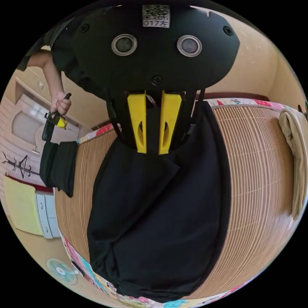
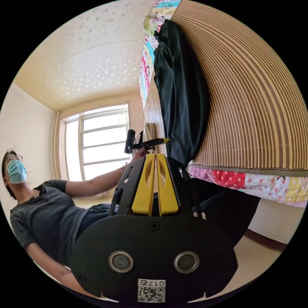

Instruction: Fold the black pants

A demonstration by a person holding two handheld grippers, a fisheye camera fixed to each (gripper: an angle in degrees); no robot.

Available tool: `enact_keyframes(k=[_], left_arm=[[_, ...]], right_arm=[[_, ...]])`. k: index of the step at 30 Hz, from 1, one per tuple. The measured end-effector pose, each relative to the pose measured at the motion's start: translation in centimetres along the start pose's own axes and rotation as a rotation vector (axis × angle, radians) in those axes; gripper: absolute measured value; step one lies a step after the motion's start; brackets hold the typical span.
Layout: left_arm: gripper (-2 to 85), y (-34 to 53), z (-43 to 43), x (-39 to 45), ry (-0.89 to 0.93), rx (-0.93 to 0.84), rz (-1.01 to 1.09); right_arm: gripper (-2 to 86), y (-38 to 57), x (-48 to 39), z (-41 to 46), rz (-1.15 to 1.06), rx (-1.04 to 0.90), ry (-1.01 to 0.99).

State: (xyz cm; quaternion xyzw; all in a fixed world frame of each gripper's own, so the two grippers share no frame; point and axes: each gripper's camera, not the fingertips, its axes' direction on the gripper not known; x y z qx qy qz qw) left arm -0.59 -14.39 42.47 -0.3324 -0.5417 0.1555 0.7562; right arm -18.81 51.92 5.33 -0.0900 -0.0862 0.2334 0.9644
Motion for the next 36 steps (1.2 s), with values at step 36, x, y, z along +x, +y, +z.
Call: enact_keyframes(k=[36], left_arm=[[7.5, 15.4, -2.7, 18.9, 0.188, -0.020, 0.410]], right_arm=[[11.1, 5.8, -0.7, -6.6, 0.234, 0.338, 0.483]])
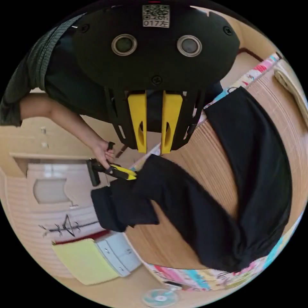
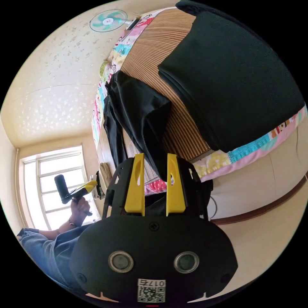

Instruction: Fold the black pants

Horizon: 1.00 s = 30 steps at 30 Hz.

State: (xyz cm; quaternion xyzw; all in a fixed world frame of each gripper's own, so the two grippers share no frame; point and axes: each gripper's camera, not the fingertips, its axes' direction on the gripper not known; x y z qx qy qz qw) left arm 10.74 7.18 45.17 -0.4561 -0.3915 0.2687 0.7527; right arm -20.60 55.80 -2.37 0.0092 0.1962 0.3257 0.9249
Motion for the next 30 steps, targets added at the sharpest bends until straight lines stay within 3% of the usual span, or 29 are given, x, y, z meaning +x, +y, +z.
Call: enact_keyframes(k=[2, 8, 13, 16, 18, 19, 21, 22, 23, 24, 26, 30], left_arm=[[8.8, 2.1, -0.8, -7.5, -0.107, 0.020, -0.219], [11.1, 8.1, -0.4, -20.8, -0.400, -0.133, -0.547], [11.4, 11.4, 1.0, -25.7, -0.335, -0.175, -0.653], [10.4, 12.2, 1.1, -25.8, -0.334, -0.126, -0.659], [4.0, 12.5, 1.3, -25.4, -0.227, -0.146, -0.609], [2.7, 13.1, 1.3, -24.7, -0.134, -0.141, -0.547], [1.4, 14.8, 1.1, -23.5, 0.140, -0.066, -0.441], [0.9, 16.5, 0.7, -23.3, 0.391, 0.037, -0.400], [0.5, 18.4, 0.4, -23.5, 0.573, 0.133, -0.416], [0.4, 19.4, 0.3, -23.7, 0.621, 0.179, -0.432], [0.3, 23.6, 0.2, -24.8, 0.484, 0.241, -0.626], [0.2, 27.7, 0.8, -26.4, 0.256, 0.174, -1.002]], right_arm=[[11.7, -1.0, -0.6, 0.9, 0.006, -0.048, 0.076], [10.1, -4.1, -3.2, 3.5, -0.041, -0.168, 0.332], [5.3, -5.8, -1.0, 7.0, 0.048, -0.319, 0.266], [1.9, -5.4, -0.2, 7.2, 0.049, -0.306, 0.146], [1.2, -4.2, -0.5, 6.1, -0.062, -0.269, -0.101], [1.0, -3.7, -0.6, 5.8, -0.105, -0.262, -0.238], [0.8, -1.6, 0.8, 5.0, -0.117, -0.248, -0.732], [0.8, -0.9, 1.3, 4.9, -0.102, -0.233, -0.763], [0.8, 0.3, 2.3, 4.6, -0.058, -0.203, -0.721], [0.9, 1.4, 3.7, 4.7, 0.035, -0.197, -0.601], [1.2, 2.3, 6.2, 4.9, 0.194, -0.180, -0.445], [2.0, 2.8, 8.4, 4.4, 0.422, -0.150, -0.194]])
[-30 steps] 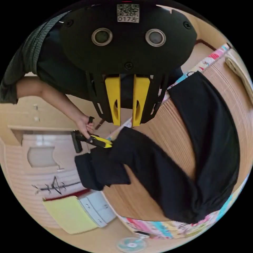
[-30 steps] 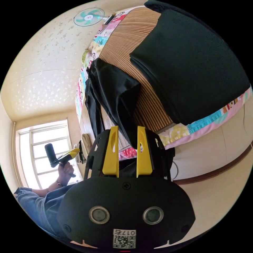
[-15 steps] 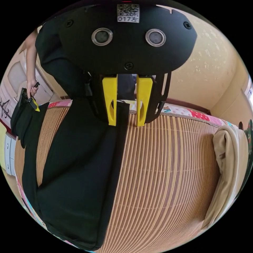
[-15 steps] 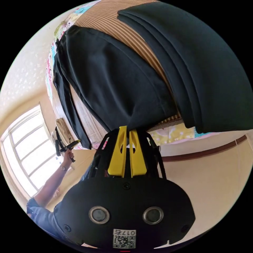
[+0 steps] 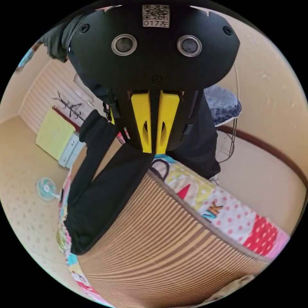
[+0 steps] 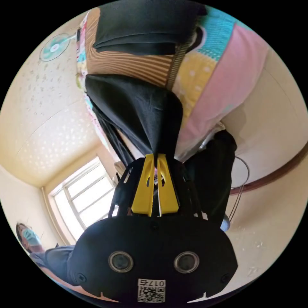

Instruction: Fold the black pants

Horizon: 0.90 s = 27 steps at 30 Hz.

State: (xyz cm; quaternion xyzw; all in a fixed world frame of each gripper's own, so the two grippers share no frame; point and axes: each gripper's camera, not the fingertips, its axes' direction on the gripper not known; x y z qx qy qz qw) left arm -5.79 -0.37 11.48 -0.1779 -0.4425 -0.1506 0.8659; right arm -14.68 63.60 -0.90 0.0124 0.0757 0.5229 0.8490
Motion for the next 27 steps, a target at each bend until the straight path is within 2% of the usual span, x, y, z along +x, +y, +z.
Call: enact_keyframes(k=[2, 5, 8, 10, 13, 15, 17, 19, 22, 24, 27], left_arm=[[0.7, 0.3, -0.6, 0.4, -0.175, 0.008, -0.052], [3.2, 0.5, -1.3, 2.6, -0.215, 0.021, 0.042], [4.1, 0.5, -1.8, 5.3, -0.205, 0.020, 0.150], [4.3, 0.6, -2.0, 7.0, -0.242, 0.023, 0.209], [4.6, 0.5, -1.4, 9.6, -0.283, -0.021, 0.305], [4.8, 0.7, -1.1, 11.1, -0.317, -0.033, 0.351], [4.9, 0.8, -0.9, 13.0, -0.332, -0.046, 0.412], [5.0, 0.9, -0.8, 14.5, -0.309, -0.048, 0.452], [5.6, 1.1, -0.1, 17.8, -0.239, -0.066, 0.550], [6.7, 1.4, 1.0, 20.2, -0.195, -0.093, 0.612], [9.1, 2.5, 4.0, 25.0, -0.086, -0.188, 0.723]], right_arm=[[2.6, -0.4, -0.1, 0.2, 0.029, -0.051, 0.030], [4.5, -0.8, -0.4, 0.1, 0.004, -0.120, 0.110], [8.1, -0.8, 0.5, -1.7, -0.001, -0.048, 0.132], [10.2, -0.9, 2.1, -3.1, 0.030, 0.036, 0.058], [12.3, -1.1, 6.1, -4.4, 0.124, 0.181, -0.180], [11.5, -0.8, 8.8, -4.9, 0.205, 0.297, -0.333], [9.2, -0.2, 9.5, -5.2, 0.215, 0.358, -0.372], [6.4, 0.5, 9.1, -5.6, 0.162, 0.375, -0.353], [4.2, 2.0, 7.1, -6.5, -0.082, 0.363, -0.414], [3.4, 3.4, 4.4, -6.5, -0.330, 0.255, -0.534], [3.0, 5.1, -0.6, -5.2, -0.572, 0.072, -0.486]])
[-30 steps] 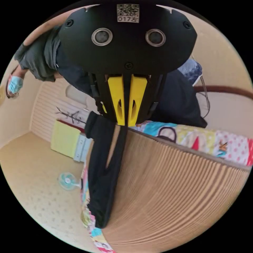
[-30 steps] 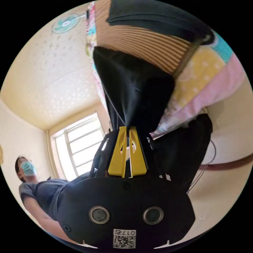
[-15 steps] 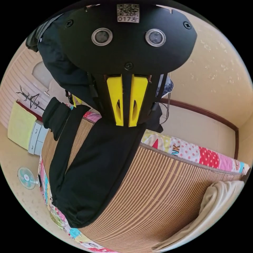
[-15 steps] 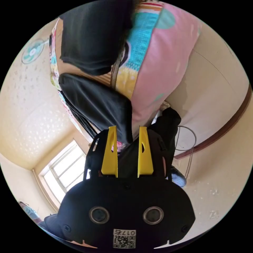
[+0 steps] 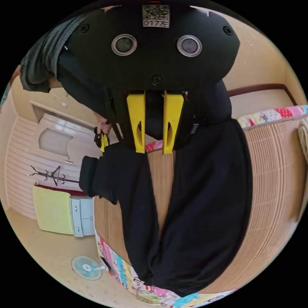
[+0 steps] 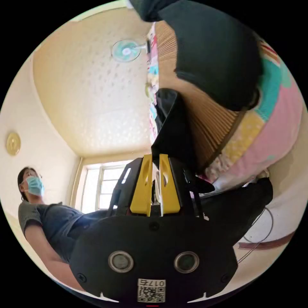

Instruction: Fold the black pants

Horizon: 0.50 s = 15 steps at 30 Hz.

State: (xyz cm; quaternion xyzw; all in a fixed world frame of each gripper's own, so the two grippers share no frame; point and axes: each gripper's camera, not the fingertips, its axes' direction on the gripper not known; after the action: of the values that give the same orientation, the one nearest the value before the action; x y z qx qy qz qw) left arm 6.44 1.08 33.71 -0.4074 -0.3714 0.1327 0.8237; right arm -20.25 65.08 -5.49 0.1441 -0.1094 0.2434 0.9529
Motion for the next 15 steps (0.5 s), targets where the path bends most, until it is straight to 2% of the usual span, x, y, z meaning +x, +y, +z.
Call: enact_keyframes(k=[5, 7, 9, 11, 13, 15], left_arm=[[20.4, -6.0, 5.6, 9.0, 0.175, -0.138, 0.172], [21.7, -7.8, 6.7, 10.5, 0.180, -0.149, 0.169], [20.0, -9.2, 7.7, 11.1, 0.144, -0.187, 0.146], [10.7, -9.8, 9.0, 10.8, -0.028, -0.260, 0.099], [1.1, -9.3, 9.3, 10.2, -0.126, -0.261, 0.113], [0.1, -8.6, 9.4, 9.3, -0.111, -0.256, 0.128]], right_arm=[[2.7, -2.3, -6.8, 8.7, -0.285, -0.411, 0.014], [2.7, -2.8, -8.7, 12.3, -0.381, -0.560, 0.025], [3.0, -2.9, -10.4, 16.5, -0.476, -0.733, 0.012], [3.2, -3.0, -10.7, 18.4, -0.487, -0.811, -0.040], [3.6, -3.2, -10.0, 19.5, -0.456, -0.880, -0.056], [4.5, -3.9, -8.0, 20.1, -0.377, -1.037, -0.039]])
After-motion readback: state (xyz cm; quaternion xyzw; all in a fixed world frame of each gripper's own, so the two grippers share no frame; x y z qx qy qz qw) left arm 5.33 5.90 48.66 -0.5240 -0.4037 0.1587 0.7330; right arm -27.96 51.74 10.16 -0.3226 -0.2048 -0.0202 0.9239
